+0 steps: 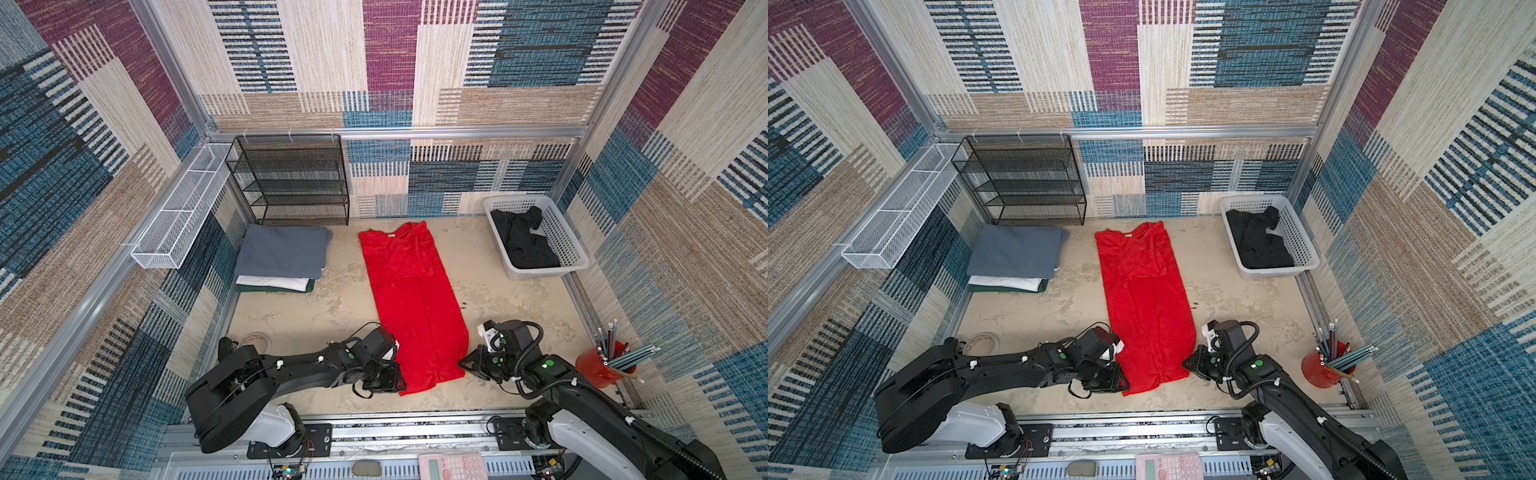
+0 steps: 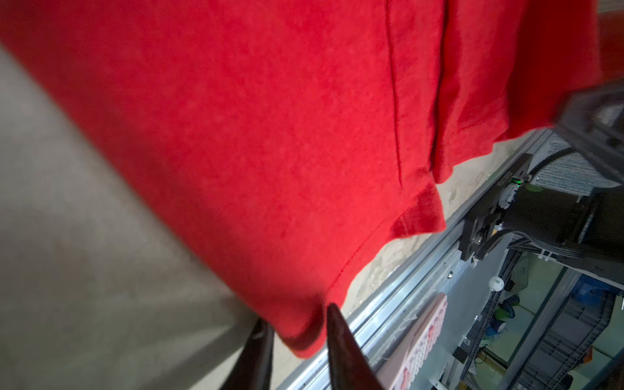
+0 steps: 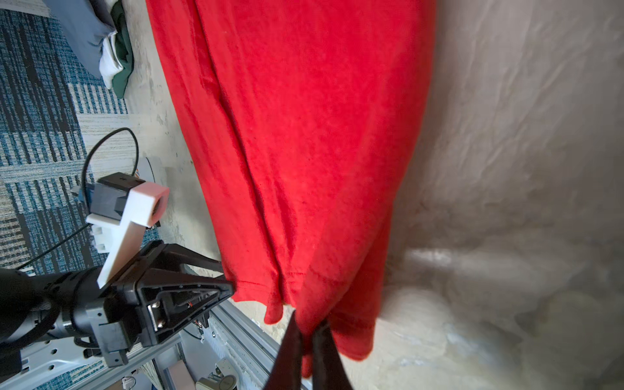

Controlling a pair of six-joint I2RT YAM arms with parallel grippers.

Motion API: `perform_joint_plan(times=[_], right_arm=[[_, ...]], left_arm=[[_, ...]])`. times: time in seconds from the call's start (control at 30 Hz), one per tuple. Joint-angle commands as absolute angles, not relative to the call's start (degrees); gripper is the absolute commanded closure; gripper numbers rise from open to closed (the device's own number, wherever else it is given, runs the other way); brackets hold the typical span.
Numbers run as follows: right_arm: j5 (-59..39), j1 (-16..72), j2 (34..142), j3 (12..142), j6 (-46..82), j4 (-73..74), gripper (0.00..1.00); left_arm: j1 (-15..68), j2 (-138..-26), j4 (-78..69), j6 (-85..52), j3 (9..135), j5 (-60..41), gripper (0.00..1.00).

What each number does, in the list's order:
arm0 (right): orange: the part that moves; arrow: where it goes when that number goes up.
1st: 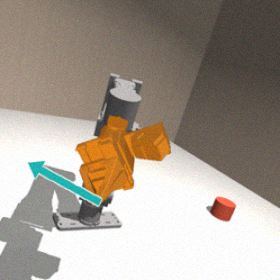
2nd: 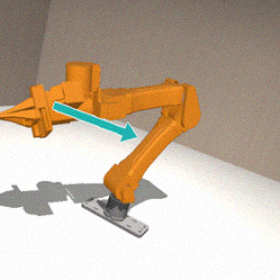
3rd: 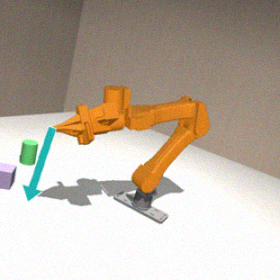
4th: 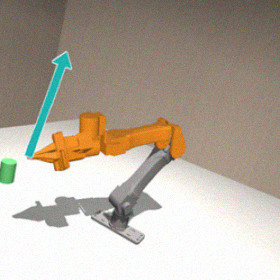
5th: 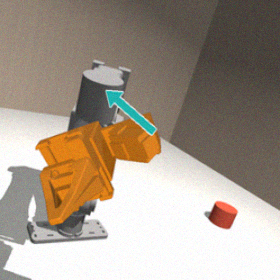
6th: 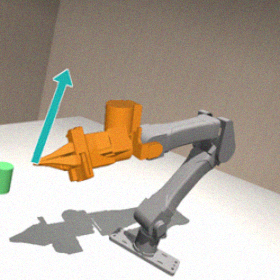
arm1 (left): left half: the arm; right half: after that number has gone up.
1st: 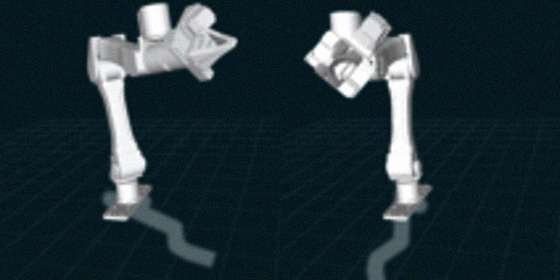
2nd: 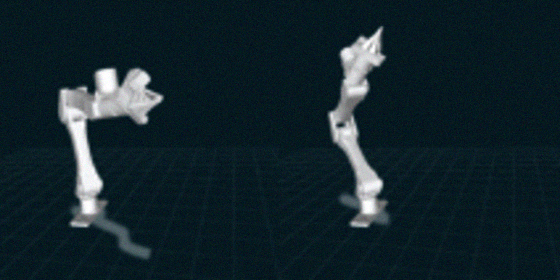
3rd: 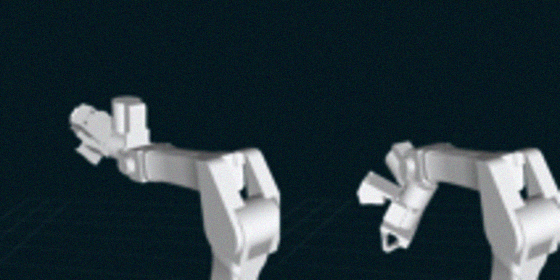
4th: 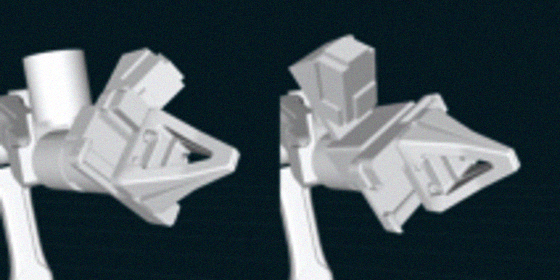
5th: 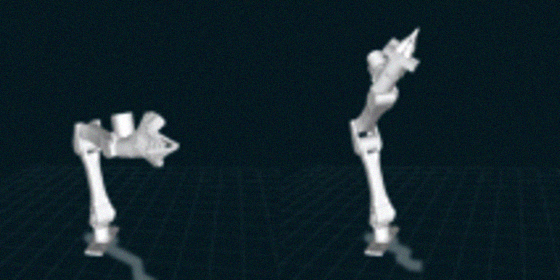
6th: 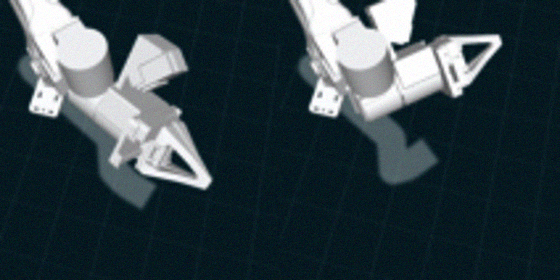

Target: Fold and stack the t-shirts

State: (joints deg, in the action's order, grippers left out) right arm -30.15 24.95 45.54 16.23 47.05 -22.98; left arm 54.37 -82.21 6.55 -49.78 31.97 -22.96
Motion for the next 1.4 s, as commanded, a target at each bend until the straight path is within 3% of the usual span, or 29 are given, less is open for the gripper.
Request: perform_joint_plan(times=[0.0,0.13,0.53,1.37], right_arm=[[-30.2,24.9,45.1,16.7,46.2,-21.6,0.91],[-30.5,25.0,44.6,16.7,46.0,-21.4,0.96],[-30.4,25.0,44.6,17.8,45.8,-22.3,1.0],[-29.7,31.5,43.7,19.5,53.1,-17.4,1.0]], left_arm=[[55.0,-84.7,8.9,-49.5,33.2,-22.6,0.87],[55.1,-87.6,8.8,-49.1,34.3,-24.2,1.0],[54.0,-80.2,17.2,-46.7,35.5,-17.3,1.0],[50.3,-68.1,18.0,-43.4,35.1,-15.6,1.0]])
